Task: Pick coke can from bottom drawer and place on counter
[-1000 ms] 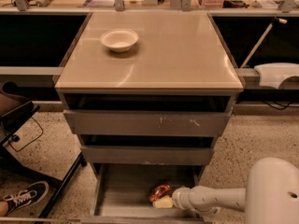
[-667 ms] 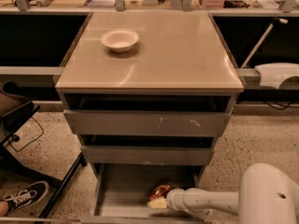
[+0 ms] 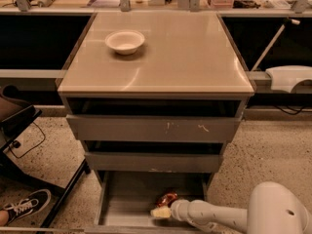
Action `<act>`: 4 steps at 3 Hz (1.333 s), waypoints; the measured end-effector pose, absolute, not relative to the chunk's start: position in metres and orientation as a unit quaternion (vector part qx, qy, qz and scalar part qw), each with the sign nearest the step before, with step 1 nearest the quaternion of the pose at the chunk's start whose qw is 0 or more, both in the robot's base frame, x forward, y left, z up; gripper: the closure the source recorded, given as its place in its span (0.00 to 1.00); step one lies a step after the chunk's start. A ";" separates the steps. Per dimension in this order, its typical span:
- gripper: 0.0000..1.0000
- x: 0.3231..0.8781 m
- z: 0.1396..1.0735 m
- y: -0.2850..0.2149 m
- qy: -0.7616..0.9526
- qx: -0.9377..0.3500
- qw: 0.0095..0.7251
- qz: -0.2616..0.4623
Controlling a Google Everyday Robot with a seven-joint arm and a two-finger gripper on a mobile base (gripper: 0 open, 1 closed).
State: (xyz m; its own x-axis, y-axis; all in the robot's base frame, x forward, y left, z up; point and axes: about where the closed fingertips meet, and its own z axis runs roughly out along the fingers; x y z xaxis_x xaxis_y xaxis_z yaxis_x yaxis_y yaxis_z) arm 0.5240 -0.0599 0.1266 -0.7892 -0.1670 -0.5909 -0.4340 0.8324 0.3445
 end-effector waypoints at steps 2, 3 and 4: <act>0.00 0.537 0.114 -0.035 0.915 -0.137 0.300 0.231; 0.00 0.539 0.114 -0.036 0.915 -0.136 0.302 0.229; 0.19 0.539 0.114 -0.036 0.915 -0.136 0.302 0.229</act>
Offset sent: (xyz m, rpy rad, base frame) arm 0.0296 0.0420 -0.0203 0.0136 -0.0639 -0.1338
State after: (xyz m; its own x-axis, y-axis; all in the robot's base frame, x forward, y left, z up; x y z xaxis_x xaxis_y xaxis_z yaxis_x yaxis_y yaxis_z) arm 0.5385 -0.0357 0.1135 -0.7803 -0.1097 -0.6157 -0.3865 0.8586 0.3369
